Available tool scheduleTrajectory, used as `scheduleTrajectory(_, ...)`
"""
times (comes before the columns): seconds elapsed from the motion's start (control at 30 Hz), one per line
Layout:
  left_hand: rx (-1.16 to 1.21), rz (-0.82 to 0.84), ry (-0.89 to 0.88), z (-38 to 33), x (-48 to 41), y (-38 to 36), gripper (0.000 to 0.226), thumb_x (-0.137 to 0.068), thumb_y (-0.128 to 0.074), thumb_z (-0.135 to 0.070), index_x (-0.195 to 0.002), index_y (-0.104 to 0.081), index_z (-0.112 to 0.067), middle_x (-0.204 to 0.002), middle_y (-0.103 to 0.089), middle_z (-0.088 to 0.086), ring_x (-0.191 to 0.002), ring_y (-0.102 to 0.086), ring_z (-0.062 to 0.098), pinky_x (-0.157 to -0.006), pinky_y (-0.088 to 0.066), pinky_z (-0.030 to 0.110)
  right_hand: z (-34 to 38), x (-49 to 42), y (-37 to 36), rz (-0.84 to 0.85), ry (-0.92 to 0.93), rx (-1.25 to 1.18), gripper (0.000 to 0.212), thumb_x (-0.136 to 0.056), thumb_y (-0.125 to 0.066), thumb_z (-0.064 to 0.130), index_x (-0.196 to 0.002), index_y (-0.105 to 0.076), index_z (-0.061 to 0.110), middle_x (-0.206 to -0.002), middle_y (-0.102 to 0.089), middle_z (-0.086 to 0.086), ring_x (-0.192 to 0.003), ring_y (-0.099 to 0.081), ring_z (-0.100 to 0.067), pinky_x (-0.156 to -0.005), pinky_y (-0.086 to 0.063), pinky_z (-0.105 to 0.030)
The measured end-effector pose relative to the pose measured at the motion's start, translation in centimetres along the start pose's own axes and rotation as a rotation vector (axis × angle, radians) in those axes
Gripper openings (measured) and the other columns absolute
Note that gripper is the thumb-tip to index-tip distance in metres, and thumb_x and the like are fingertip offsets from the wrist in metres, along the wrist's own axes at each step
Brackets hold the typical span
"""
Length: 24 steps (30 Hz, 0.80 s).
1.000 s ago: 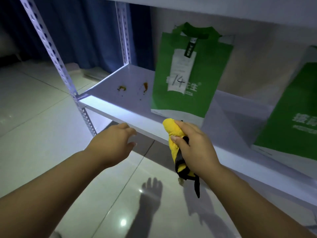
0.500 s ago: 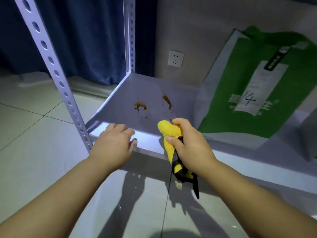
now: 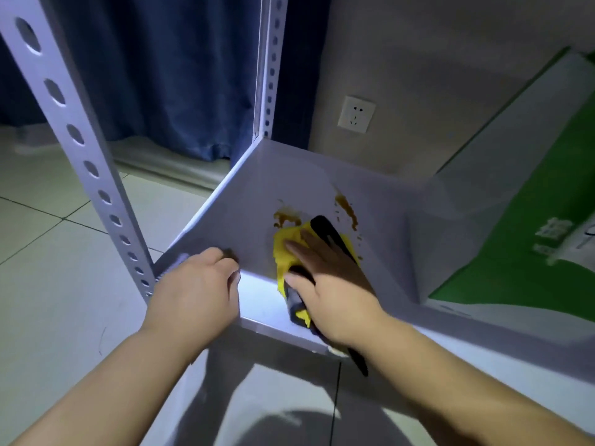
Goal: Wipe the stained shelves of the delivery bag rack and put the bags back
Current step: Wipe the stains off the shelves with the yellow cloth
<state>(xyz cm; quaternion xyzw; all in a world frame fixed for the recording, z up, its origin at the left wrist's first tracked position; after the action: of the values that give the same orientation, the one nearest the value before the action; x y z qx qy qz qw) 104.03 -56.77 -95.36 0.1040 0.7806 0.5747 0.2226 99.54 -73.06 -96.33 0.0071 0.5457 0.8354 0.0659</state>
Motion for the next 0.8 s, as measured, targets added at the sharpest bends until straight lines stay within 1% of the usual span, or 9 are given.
scheduleTrajectory(0.07, 0.026, -0.009, 0.022, 0.4, 0.1, 0.0, 0.021, -0.089, -0.050, -0.026, -0.094, -0.070, -0.024, -0.098, -0.064, -0.006, -0.083, -0.059, 0.023, -0.064, -0.037, 0.026, -0.3, -2.5, -0.1, -0.027, 0.005, 0.048, 0.049, -0.096, -0.036, 0.045, -0.143, -0.025, 0.039, -0.157, -0.010, 0.011, -0.143, -0.004, -0.016, -0.115, -0.013, -0.033)
scheduleTrajectory(0.17, 0.040, -0.031, 0.034, 0.5, -0.1, -0.1, 0.026, -0.092, -0.043, -0.032, -0.102, -0.067, -0.029, -0.103, -0.060, -0.012, -0.090, -0.055, 0.019, -0.066, -0.041, 0.025, -0.7, -7.0, 0.2, -0.126, 0.041, 0.188, 0.052, -0.097, -0.034, 0.042, -0.146, -0.025, 0.027, -0.156, -0.018, -0.001, -0.141, -0.016, -0.027, -0.113, -0.015, -0.040)
scheduleTrajectory(0.33, 0.073, -0.049, 0.052, 0.8, 0.0, -0.3, 0.028, -0.092, -0.041, -0.032, -0.103, -0.066, -0.030, -0.104, -0.058, -0.012, -0.093, -0.054, 0.017, -0.069, -0.044, 0.025, -0.8, -13.5, -1.1, -0.042, -0.062, 0.198, 0.053, -0.097, -0.029, 0.045, -0.147, -0.021, 0.028, -0.156, -0.017, 0.001, -0.143, -0.014, -0.029, -0.115, -0.014, -0.043)
scheduleTrajectory(0.43, 0.094, -0.052, 0.055, 0.7, 0.2, -0.3, 0.027, -0.093, -0.042, -0.031, -0.104, -0.067, -0.029, -0.105, -0.059, -0.012, -0.095, -0.054, 0.018, -0.069, -0.042, 0.025, 1.1, -11.8, -0.6, -0.081, 0.096, 0.212, 0.049, -0.096, -0.035, 0.042, -0.143, -0.031, 0.028, -0.154, -0.025, 0.001, -0.140, -0.022, -0.024, -0.113, -0.018, -0.040)
scheduleTrajectory(0.53, 0.109, -0.057, 0.057, 0.7, 0.3, -0.2, 0.027, -0.093, -0.043, -0.031, -0.104, -0.067, -0.027, -0.105, -0.060, -0.011, -0.095, -0.054, 0.016, -0.065, -0.034, 0.023, 2.7, -6.3, -0.6, -0.061, 0.351, 0.028, 0.043, -0.092, -0.047, 0.038, -0.134, -0.045, 0.033, -0.146, -0.039, 0.004, -0.131, -0.037, -0.022, -0.107, -0.031, -0.036)
scheduleTrajectory(0.6, 0.117, -0.057, 0.043, 0.7, 0.4, -0.2, 0.027, -0.093, -0.042, -0.031, -0.105, -0.066, -0.028, -0.106, -0.060, -0.011, -0.095, -0.054, 0.014, -0.066, -0.031, 0.021, 2.4, -3.7, -0.6, 0.068, 0.335, -0.206, 0.041, -0.089, -0.050, 0.041, -0.130, -0.045, 0.042, -0.142, -0.041, 0.016, -0.124, -0.046, -0.012, -0.099, -0.041, -0.030)
scheduleTrajectory(0.67, 0.129, -0.058, 0.029, 0.8, 0.5, -0.2, 0.027, -0.093, -0.042, -0.031, -0.106, -0.066, -0.027, -0.107, -0.060, -0.012, -0.096, -0.054, 0.014, -0.069, -0.031, 0.020, 1.9, -3.5, -0.2, 0.107, 0.301, -0.323, 0.038, -0.090, -0.052, 0.039, -0.127, -0.047, 0.043, -0.140, -0.035, 0.031, -0.102, -0.056, 0.006, -0.078, -0.047, -0.014)
scheduleTrajectory(0.73, 0.137, -0.055, 0.030, 0.9, 0.4, -0.1, 0.027, -0.093, -0.042, -0.031, -0.106, -0.066, -0.027, -0.107, -0.060, -0.012, -0.096, -0.054, 0.014, -0.069, -0.031, 0.020, 1.4, -5.6, 0.1, 0.020, 0.270, -0.172, 0.041, -0.093, -0.051, 0.036, -0.133, -0.046, 0.034, -0.147, -0.034, 0.018, -0.117, -0.050, -0.001, -0.090, -0.037, -0.013)
scheduleTrajectory(0.8, 0.126, -0.051, 0.029, 0.8, 0.4, -0.1, 0.027, -0.094, -0.042, -0.031, -0.105, -0.066, -0.027, -0.107, -0.060, -0.012, -0.095, -0.053, 0.014, -0.068, -0.030, 0.020, 1.1, -8.2, 0.2, -0.053, 0.170, 0.025, 0.046, -0.095, -0.045, 0.036, -0.140, -0.039, 0.026, -0.151, -0.030, 0.004, -0.136, -0.029, -0.016, -0.105, -0.023, -0.025)
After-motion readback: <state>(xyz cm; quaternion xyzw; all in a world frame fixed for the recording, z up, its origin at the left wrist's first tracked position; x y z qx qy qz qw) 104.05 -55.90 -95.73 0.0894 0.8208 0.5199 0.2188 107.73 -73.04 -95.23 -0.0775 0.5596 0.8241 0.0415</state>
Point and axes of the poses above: each hand's wrist, its own x-axis away from the middle knuckle, its own y-axis out of the back of the hand, z = x × y, the point moved 7 cm from there along -x, towards the middle knuckle
